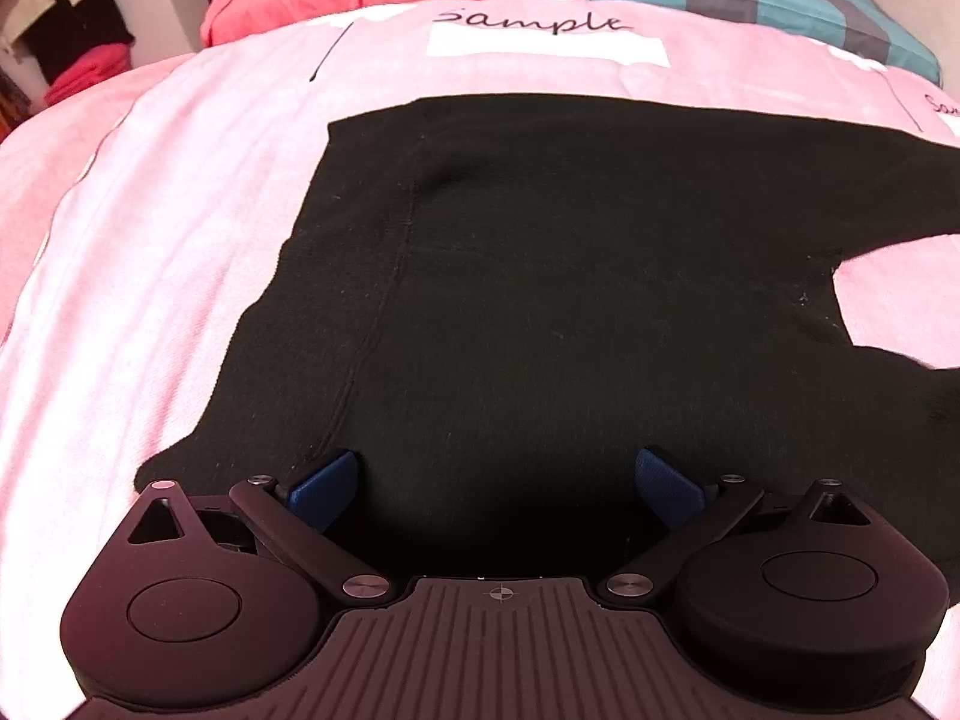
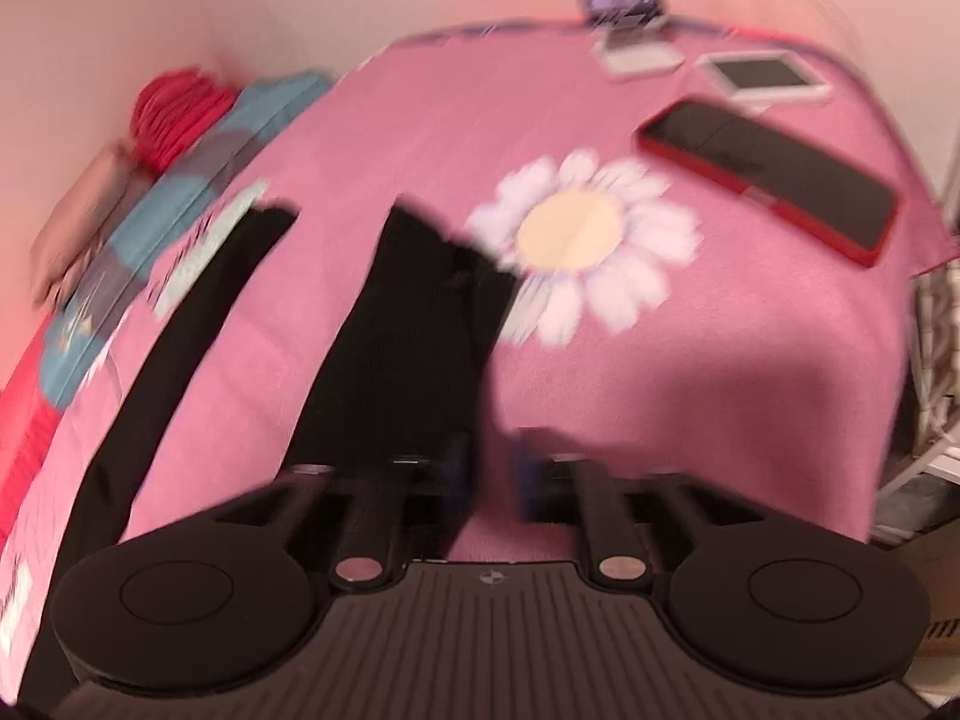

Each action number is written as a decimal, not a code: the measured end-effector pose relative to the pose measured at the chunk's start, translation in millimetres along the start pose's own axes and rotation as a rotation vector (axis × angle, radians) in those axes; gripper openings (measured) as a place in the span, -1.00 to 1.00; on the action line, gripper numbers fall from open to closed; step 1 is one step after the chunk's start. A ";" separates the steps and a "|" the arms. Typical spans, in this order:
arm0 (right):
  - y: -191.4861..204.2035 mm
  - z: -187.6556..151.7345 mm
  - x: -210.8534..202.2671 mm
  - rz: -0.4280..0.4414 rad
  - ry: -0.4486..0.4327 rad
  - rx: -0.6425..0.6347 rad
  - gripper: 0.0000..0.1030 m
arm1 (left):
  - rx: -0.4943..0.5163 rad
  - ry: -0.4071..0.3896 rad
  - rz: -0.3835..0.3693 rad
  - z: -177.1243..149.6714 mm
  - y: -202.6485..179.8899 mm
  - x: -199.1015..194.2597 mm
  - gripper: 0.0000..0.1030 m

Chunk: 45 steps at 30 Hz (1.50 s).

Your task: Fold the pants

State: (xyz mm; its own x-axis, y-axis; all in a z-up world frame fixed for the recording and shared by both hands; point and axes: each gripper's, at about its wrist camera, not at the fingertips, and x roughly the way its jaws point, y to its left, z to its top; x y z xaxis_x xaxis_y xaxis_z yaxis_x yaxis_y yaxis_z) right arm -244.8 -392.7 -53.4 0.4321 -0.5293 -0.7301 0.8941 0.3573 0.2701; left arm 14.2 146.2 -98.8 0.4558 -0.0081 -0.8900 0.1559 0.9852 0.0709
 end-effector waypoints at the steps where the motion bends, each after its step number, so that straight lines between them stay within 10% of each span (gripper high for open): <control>1: 9.2 0.1 -11.1 -0.057 -0.065 -0.026 0.39 | 0.000 -0.003 0.001 -1.4 -0.3 -1.0 1.00; 5: 73.1 -16.8 -39.8 0.182 -0.074 -0.308 0.39 | 0.012 -0.021 0.004 -8.8 -2.4 -5.3 1.00; 11: 207.6 -121.4 -49.4 0.727 0.363 -0.708 0.32 | 0.015 -0.021 0.005 -9.5 -0.3 -3.5 1.00; 15: 273.4 -191.6 -34.7 0.850 0.593 -0.732 -0.02 | 0.014 -0.009 0.027 -3.6 -2.1 4.0 1.00; 19: 308.1 -241.3 -13.7 0.772 0.673 -0.701 -0.04 | 0.010 0.008 0.045 0.1 -3.3 6.8 1.00; 22: 317.2 -250.3 -13.2 0.787 0.676 -0.731 -0.78 | 0.006 0.017 0.046 0.8 -4.3 6.9 1.00; 27: 309.5 -237.8 -2.3 0.786 0.634 -0.666 -0.86 | 0.001 0.022 0.057 1.3 -4.6 8.4 1.00; 41: 234.8 -205.2 -77.1 0.831 0.277 -0.974 -0.25 | -0.011 0.048 0.078 5.6 -6.4 11.9 1.00; 45: 194.3 -210.5 -60.8 0.713 0.364 -1.097 0.03 | -0.012 0.060 0.083 8.4 -7.6 13.4 1.00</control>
State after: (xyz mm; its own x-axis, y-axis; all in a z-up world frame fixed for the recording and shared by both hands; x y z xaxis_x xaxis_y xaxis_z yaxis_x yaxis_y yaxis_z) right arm -122.1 -129.2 -88.7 0.5496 0.1966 -0.8120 -0.1361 0.9800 0.1452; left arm 26.5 137.1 -107.6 0.4135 0.0840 -0.9066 0.1088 0.9840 0.1408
